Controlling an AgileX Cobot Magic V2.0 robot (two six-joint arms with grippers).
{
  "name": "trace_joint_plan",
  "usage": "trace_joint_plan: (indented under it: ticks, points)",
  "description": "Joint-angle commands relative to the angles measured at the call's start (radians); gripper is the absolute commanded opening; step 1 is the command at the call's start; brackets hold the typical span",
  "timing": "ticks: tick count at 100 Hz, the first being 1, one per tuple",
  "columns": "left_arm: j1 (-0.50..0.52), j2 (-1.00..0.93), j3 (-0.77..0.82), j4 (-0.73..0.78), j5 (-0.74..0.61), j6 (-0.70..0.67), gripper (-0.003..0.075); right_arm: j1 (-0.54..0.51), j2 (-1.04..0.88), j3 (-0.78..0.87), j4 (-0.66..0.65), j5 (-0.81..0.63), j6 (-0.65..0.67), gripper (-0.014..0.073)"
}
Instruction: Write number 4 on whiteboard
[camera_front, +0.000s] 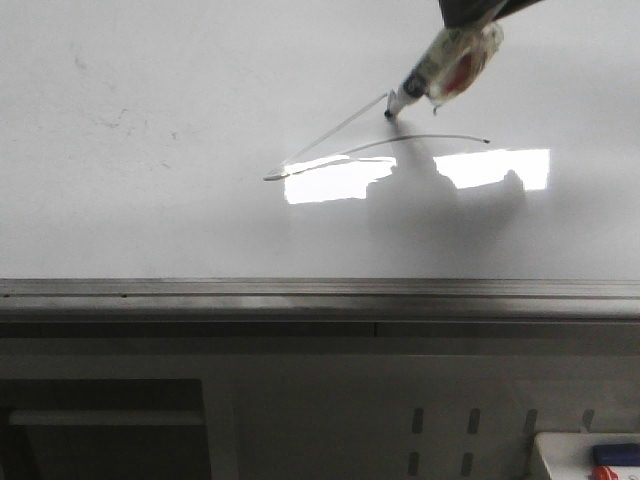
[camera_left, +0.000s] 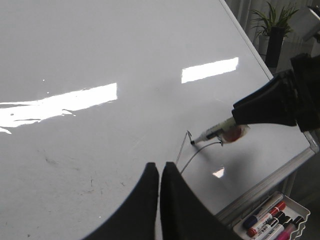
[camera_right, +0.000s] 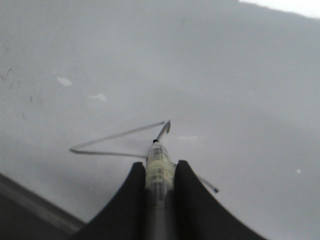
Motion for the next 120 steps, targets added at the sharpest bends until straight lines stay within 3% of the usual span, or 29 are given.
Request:
trace_joint_plan:
  ticks: [1,20,55,81,90,107,120]
  points:
    - [0.003,0.004,-0.027,-0.019,-0.045,-0.009,-0.002,0.026,-0.006,0.025,0.076,0.025,-0.015,-0.0072]
    - [0.003,0.004,-0.027,-0.019,-0.037,-0.009,-0.002,0.117,-0.006,0.111,0.118,0.024,-0.013,-0.0072]
    - [0.003,0.004,-0.027,-0.044,-0.037,-0.009,-0.002,0.117,-0.008,0.111,0.091,0.031,-0.013,-0.0072]
    - [0.003,0.004,-0.033,-0.129,-0.011,-0.009,-0.0015,0.226,-0.129,-0.104,0.03,-0.125,-0.109,-0.0072]
    - [0.003,0.018,-0.068,-0.104,0.062,-0.002,0.0066,0.262,-0.135,-0.161,0.009,-0.073,-0.144,-0.0072]
    - [0.003,0.118,-0.229,0.112,0.307,-0.002,0.0378,0.285,-0.127,-0.162,0.022,-0.012,-0.282,-0.0072]
    - [0.003,0.24,-0.389,0.237,0.556,0.034,0.0407,0.287,-0.111,-0.158,0.092,-0.021,-0.491,-0.0072]
